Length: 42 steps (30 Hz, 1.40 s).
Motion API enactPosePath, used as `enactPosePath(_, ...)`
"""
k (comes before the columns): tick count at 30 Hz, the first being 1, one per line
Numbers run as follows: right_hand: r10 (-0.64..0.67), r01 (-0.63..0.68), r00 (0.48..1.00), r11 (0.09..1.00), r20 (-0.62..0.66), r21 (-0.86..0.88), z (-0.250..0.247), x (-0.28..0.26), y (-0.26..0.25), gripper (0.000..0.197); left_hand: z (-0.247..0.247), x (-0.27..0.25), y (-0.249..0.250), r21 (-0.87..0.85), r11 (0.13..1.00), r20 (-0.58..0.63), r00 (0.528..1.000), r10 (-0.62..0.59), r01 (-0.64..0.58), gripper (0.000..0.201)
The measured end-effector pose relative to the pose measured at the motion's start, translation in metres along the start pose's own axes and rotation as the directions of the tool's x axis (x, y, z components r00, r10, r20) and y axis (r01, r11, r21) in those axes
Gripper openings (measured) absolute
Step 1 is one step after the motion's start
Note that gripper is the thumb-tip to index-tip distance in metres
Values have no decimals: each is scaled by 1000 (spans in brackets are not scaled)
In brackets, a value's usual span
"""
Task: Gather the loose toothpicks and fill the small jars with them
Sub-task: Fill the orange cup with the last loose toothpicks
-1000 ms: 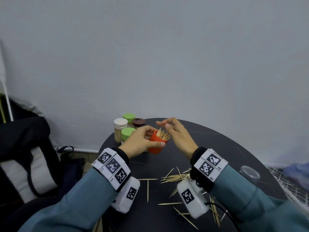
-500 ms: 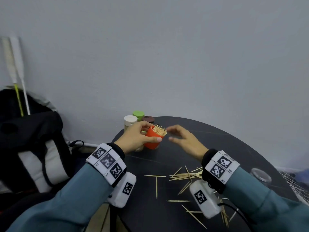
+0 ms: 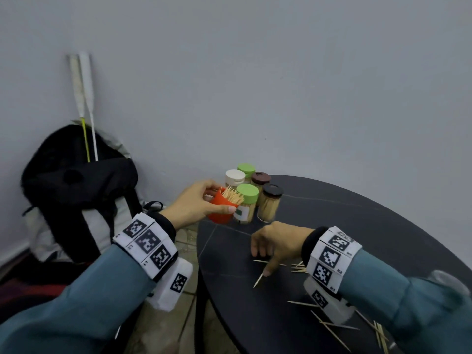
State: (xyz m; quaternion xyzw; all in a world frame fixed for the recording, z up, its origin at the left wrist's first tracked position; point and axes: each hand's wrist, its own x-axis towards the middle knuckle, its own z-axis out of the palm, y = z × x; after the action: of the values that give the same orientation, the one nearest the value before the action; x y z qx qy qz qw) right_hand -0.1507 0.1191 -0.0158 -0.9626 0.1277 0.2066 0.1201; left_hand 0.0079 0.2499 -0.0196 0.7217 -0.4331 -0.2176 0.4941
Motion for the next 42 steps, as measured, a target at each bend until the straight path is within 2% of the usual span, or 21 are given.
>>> enactPosePath(8,-20,13,996,997,-90,-78,0,-2,-4,10,4,-3,5,24,1000,18,1000,0,0,57)
enactPosePath(11,13,-30,994,989,-112,-144,0,-5,-2,12,9,0,8,26,1000,35,999,17,-18,54)
enactPosePath(16,149,-176,983,933,-108,-314,4,-13,9,20,21,7,14,9,1000,65,998,28,-28,58)
enactPosePath(19,166,-201,978,911,-128,-360,4,-20,20,22,33,12,21,-12,998,76,996,54,-54,50)
enactPosePath(22,167,-198,977,936,-131,-290,3,-25,34,20,45,18,26,-30,997,87,994,72,-70,49)
enactPosePath(27,206,-232,963,962,-175,-146,-3,-35,55,30,64,29,35,-51,996,122,989,80,-75,48)
enactPosePath(31,237,-258,949,963,-209,-80,-4,-49,74,19,81,34,44,-53,992,155,981,119,-112,50)
enactPosePath(34,265,-269,942,963,-205,8,-3,-60,85,18,91,37,47,-46,990,170,975,142,-136,51)
enactPosePath(40,301,-299,941,954,-153,34,5,-76,99,21,105,40,53,-45,989,198,969,147,-140,53)
enactPosePath(42,328,-322,926,945,-185,64,7,-81,103,24,108,39,55,-42,988,204,967,153,-148,54)
